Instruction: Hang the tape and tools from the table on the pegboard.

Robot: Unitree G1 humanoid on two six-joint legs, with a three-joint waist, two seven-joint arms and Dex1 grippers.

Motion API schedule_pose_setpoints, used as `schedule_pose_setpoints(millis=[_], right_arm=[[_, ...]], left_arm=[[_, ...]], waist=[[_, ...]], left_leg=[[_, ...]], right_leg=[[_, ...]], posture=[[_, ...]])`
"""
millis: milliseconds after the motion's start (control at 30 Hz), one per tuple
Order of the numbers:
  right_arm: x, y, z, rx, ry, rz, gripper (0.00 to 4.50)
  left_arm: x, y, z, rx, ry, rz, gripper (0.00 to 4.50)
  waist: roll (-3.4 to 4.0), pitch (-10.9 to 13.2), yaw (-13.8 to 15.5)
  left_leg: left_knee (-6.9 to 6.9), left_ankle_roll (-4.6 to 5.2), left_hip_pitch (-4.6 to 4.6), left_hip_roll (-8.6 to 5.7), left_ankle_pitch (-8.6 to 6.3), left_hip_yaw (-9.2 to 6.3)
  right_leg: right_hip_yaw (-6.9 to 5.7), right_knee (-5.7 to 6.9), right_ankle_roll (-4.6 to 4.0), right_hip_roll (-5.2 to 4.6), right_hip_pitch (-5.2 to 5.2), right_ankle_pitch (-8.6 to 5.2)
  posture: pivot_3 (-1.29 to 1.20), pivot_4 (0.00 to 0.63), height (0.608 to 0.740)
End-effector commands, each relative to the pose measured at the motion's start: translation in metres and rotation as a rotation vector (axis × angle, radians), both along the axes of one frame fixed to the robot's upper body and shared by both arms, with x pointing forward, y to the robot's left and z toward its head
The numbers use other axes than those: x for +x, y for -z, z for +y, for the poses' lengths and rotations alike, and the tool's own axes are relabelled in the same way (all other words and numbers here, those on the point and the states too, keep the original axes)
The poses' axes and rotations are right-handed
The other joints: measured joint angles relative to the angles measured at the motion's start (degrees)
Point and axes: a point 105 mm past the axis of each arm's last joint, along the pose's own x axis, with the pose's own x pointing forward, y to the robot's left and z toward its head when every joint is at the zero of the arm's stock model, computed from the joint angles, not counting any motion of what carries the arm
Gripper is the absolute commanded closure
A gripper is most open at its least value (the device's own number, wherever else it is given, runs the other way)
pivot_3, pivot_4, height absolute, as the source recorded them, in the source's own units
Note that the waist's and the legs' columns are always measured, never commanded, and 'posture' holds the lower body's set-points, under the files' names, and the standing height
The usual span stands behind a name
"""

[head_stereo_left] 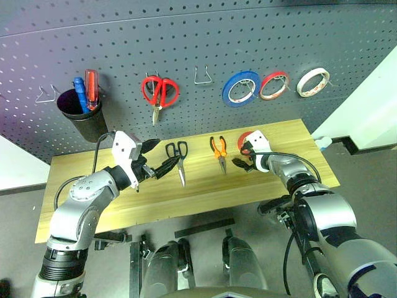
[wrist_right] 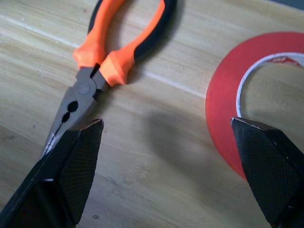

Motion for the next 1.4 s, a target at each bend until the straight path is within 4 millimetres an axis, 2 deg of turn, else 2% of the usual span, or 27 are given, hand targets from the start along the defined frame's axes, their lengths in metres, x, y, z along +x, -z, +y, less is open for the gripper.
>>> schedule_pose_setpoints(millis=[33, 167, 333, 667, 1100, 1167, 1400], right_arm=[[0.008, -0.017, -0.003, 0.010, -0.006, -0.065, 0.00], [0.011, -0.024, -0.005, 0.012, 0.004, -0.100, 0.00], [0.017, -0.033, -0.009, 0.026, 0.053, -0.139, 0.00], [0.018, -0.031, -0.019, 0.017, 0.128, -0.141, 0.00], [0.017, -0.025, -0.006, 0.064, 0.122, -0.099, 0.00], [0.018, -0.028, -0.003, 0.052, 0.105, -0.121, 0.00], [0.024, -0.039, 0.002, 0.174, 0.167, -0.177, 0.00]], left_arm=[[-0.006, -0.015, -0.004, -0.033, 0.033, -0.044, 0.04], [-0.005, -0.018, -0.003, -0.047, 0.026, -0.046, 0.04], [0.006, -0.026, 0.007, -0.060, -0.059, -0.087, 0.04], [0.005, -0.026, 0.010, -0.043, -0.083, -0.096, 0.04], [-0.006, -0.026, 0.014, -0.040, -0.103, -0.080, 0.04], [-0.006, -0.025, 0.014, -0.034, -0.107, -0.079, 0.04], [-0.007, -0.026, 0.015, -0.047, -0.117, -0.082, 0.04]], waist=[[-0.02, 0.3, 0.0], [-0.04, 1.0, 0.0], [-0.10, 1.3, 0.0], [-0.22, 2.0, 0.0], [-0.22, 2.5, 0.2], [-0.22, 2.5, 0.2], [-0.22, 2.5, 0.2]], left_leg=[[0.00, 0.00, 0.00, 0.00, 0.00, 0.00], [-0.01, 0.00, 0.00, 0.00, 0.00, 0.00], [-0.03, -0.01, -0.02, 0.00, -0.01, 0.00], [-0.11, -0.02, -0.05, 0.00, -0.01, 0.01], [-0.21, -0.03, -0.12, -0.01, -0.01, 0.01], [-0.23, -0.03, -0.13, -0.01, -0.02, 0.01], [-0.27, -0.04, -0.14, -0.01, -0.02, 0.01]], right_leg=[[0.00, 0.00, 0.00, 0.00, 0.00, 0.00], [0.00, 0.00, 0.00, -0.01, -0.01, 0.00], [-0.01, -0.02, 0.00, -0.01, -0.03, 0.00], [-0.01, -0.06, 0.00, -0.01, -0.08, 0.00], [-0.02, -0.16, 0.01, 0.00, -0.16, 0.00], [-0.02, -0.19, 0.01, -0.01, -0.16, 0.00], [-0.02, -0.20, 0.01, 0.00, -0.19, 0.00]], posture=[[-0.11, 0.288, 0.740], [-0.11, 0.285, 0.740], [-0.10, 0.289, 0.740], [-0.08, 0.291, 0.740], [-0.03, 0.303, 0.740], [-0.03, 0.301, 0.740], [-0.02, 0.294, 0.740]])
